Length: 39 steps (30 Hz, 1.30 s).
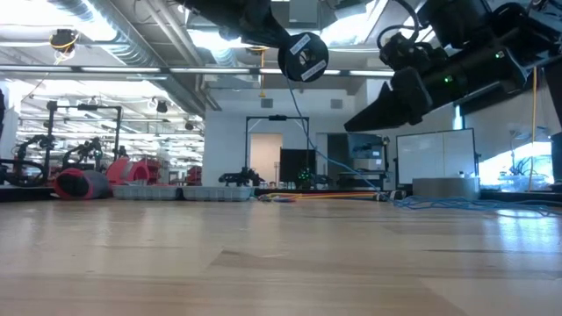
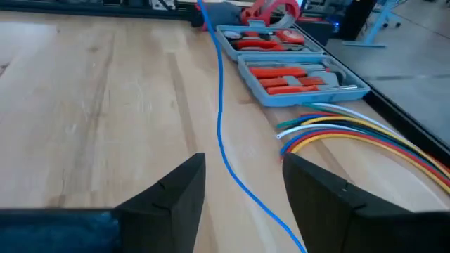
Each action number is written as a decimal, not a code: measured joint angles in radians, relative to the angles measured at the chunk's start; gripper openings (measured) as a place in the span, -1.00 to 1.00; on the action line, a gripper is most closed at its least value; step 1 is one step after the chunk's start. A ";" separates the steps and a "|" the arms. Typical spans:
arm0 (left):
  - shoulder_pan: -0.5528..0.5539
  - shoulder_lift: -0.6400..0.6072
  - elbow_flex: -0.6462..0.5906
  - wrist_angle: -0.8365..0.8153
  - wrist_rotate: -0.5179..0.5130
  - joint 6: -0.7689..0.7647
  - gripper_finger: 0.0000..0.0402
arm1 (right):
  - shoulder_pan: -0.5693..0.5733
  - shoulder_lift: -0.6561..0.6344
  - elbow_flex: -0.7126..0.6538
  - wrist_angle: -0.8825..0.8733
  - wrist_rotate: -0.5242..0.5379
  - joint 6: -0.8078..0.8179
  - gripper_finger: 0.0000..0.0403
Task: Coil cords
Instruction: Coil the blue wire onto the black spool
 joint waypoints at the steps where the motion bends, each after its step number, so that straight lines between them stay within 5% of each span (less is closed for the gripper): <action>1: 0.000 0.000 0.000 0.000 0.000 0.000 -1.00 | 0.000 0.000 0.000 -0.001 -0.013 -0.001 -0.03; 17: 0.002 0.000 0.000 -0.001 0.000 0.002 -1.00 | 0.001 0.218 0.089 0.069 -0.102 -0.101 -0.03; 29: -0.001 0.000 0.000 -0.003 0.000 0.016 -1.00 | 0.001 0.233 0.152 0.018 -0.140 -0.091 -0.03; 39: -0.001 0.000 0.000 0.000 0.000 0.016 -1.00 | -0.004 0.233 0.151 -0.050 0.069 -0.111 -0.03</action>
